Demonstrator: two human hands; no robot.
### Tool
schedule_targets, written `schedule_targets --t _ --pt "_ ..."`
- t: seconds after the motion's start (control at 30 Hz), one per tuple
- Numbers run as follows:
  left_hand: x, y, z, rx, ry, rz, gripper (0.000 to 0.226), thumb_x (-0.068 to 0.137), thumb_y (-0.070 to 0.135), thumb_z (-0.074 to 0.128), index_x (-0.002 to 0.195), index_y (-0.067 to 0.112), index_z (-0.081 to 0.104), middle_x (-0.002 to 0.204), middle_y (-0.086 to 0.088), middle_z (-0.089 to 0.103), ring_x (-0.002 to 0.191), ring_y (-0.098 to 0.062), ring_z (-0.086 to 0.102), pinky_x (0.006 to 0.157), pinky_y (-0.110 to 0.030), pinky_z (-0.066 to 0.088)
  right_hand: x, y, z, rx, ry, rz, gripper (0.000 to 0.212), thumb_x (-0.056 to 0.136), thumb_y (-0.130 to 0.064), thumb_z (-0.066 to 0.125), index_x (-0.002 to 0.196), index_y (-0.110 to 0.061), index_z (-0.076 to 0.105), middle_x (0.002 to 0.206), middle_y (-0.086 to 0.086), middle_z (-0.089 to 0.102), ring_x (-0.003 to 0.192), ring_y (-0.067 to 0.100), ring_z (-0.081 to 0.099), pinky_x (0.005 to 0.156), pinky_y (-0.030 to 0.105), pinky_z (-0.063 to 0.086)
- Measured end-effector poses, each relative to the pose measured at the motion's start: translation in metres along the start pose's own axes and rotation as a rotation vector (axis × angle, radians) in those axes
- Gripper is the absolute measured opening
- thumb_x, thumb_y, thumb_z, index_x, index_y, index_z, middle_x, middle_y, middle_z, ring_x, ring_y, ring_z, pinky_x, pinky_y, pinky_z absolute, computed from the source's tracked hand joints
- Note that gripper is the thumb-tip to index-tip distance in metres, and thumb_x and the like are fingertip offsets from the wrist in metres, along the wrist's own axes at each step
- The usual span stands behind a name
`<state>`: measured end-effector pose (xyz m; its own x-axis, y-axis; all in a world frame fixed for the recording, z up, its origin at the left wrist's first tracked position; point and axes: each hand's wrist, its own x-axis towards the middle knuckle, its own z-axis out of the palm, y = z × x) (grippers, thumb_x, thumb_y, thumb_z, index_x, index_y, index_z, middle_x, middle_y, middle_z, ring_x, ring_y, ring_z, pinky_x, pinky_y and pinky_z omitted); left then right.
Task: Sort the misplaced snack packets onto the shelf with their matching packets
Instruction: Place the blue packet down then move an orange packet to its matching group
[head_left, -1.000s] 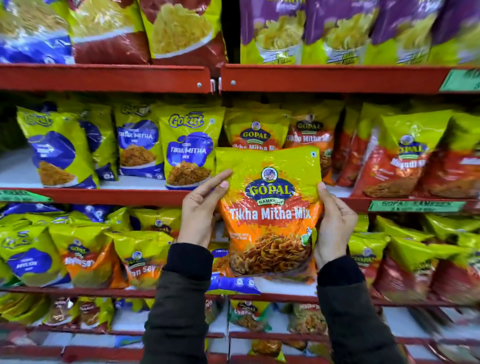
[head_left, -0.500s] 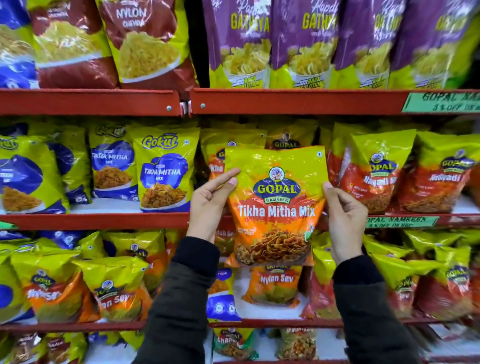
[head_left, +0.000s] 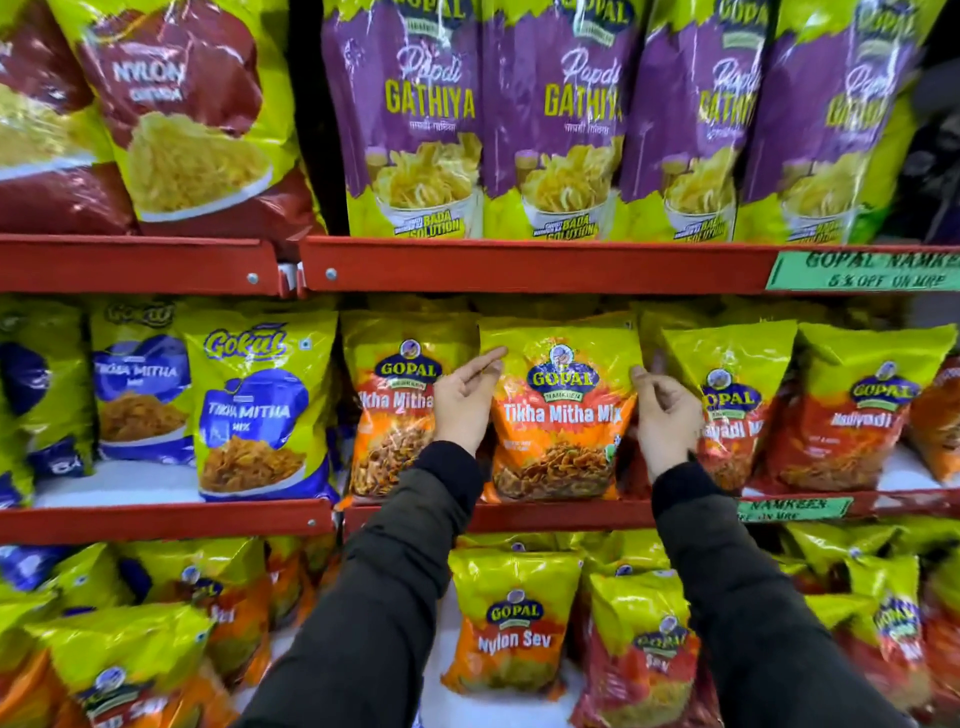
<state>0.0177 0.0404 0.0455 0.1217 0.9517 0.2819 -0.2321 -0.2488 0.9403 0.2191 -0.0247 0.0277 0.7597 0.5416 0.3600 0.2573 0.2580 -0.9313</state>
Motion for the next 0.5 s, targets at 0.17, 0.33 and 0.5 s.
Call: schedule_targets --t 0.17,0.33,0.5 --pt "0.007 -0.008 0.0 0.154 0.021 0.013 0.03 0.102 0.022 0.053 0.125 0.015 0.07 0.04 -0.013 0.035 0.036 -0.025 0.029 0.05 -0.024 0.025 0.009 0.013 0.015 -0.156 -0.006 0.047 0.025 0.097 -0.036 0.062 0.075 -0.027 0.068 0.076 0.016 0.068 0.079 0.036 0.067 0.08 0.061 0.057" --pt "-0.014 -0.013 -0.009 0.303 -0.033 0.164 0.033 0.102 0.031 0.05 0.132 0.029 0.063 0.057 0.009 0.049 0.049 -0.003 0.043 0.049 -0.014 0.035 -0.011 0.012 0.014 -0.328 -0.036 -0.08 0.043 0.102 -0.041 0.049 0.127 -0.009 0.062 0.112 0.014 0.066 0.115 0.032 0.061 0.087 0.025 0.038" --pt "-0.062 -0.039 -0.04 0.442 0.115 0.407 0.025 0.103 0.029 0.05 0.12 0.029 0.068 0.128 0.009 0.062 0.124 -0.004 0.056 0.105 -0.026 0.046 -0.1 0.027 0.019 -0.414 0.039 -0.426 0.035 0.101 -0.035 0.05 0.132 -0.019 0.056 0.132 0.003 0.051 0.121 0.018 0.045 0.1 0.027 0.029"
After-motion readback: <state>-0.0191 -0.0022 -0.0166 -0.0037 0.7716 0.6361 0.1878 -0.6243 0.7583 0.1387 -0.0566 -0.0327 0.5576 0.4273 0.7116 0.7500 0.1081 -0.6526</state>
